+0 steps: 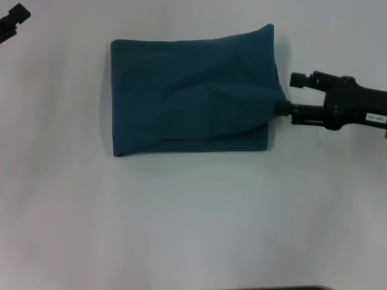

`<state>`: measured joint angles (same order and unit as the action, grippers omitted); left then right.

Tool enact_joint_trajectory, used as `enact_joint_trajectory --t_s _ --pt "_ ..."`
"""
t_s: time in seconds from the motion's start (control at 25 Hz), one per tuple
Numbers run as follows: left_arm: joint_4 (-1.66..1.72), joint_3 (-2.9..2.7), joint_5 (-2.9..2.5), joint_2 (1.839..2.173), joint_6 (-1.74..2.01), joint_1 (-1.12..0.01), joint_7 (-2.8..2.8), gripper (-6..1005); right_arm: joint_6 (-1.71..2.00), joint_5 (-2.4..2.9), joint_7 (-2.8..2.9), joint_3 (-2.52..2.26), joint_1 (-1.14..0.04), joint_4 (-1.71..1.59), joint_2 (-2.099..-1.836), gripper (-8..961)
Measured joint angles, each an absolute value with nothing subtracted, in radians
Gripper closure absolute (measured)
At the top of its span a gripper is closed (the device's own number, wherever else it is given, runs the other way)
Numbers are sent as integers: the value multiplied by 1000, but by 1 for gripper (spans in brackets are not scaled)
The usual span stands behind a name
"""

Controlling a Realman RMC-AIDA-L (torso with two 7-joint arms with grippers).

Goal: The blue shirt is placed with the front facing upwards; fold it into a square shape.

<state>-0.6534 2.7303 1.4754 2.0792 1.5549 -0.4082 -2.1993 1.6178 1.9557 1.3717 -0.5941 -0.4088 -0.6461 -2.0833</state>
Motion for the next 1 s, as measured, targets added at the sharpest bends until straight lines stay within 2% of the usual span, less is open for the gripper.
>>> enact_joint_trajectory --t_s 0.52,0.68,1.0 --pt "-653 2730 1479 2081 1556 -413 -2198 49 1437 2013 1529 -657 -564 -559 -2081 31" --pt "-653 2730 1483 2080 1556 -409 -2198 49 1457 2023 1544 -659 -549 -577 -2080 32" --pt "-654 2731 1483 2078 1555 -408 -2194 48 1584 1971 1644 -613 -455 -737 -2062 35"
